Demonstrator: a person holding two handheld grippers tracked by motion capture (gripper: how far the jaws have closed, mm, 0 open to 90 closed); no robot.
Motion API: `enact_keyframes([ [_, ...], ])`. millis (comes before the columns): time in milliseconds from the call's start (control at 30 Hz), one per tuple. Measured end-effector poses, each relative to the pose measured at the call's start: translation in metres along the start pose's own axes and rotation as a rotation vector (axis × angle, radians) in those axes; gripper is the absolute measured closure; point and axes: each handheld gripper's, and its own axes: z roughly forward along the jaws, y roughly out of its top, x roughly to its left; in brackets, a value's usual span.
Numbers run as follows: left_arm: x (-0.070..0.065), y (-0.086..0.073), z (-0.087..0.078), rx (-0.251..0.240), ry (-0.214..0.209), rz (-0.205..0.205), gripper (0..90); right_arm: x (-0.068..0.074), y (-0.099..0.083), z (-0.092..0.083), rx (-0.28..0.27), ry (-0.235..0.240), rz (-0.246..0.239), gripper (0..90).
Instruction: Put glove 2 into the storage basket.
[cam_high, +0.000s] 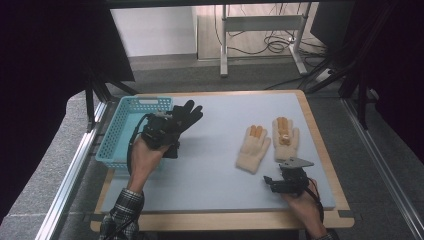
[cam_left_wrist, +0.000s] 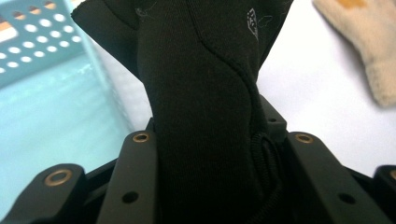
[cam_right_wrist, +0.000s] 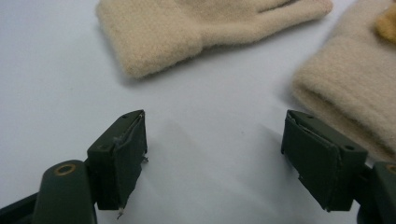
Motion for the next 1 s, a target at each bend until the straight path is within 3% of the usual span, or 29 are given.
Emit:
enact_keyframes([
  [133, 0.008, 0.004, -0.008, -0.017, 0.026, -0.012, 62.1, 0.000, 0.000, 0.000, 0.001, 0.000, -0.002, 21.7],
  [333, 0.020, 0.011, -0.023, -0.023, 0.108, -0.015, 62.1, 0.000, 0.000, 0.000, 0.001, 0.000, -0.001, 21.7],
  [500, 0.041, 0.010, -0.029, -0.003, 0.175, -0.054, 62.0, 0.000, 0.000, 0.000, 0.001, 0.000, -0.002, 21.7],
  [767, 0.080, -0.002, -0.026, 0.042, 0.258, -0.136, 61.8, 0.000, 0.000, 0.000, 0.001, 0.000, -0.001, 21.7],
  [1000, 0.105, -0.015, -0.010, 0.104, 0.280, -0.181, 61.4, 0.000, 0.000, 0.000, 0.001, 0.000, 0.000, 21.7],
])
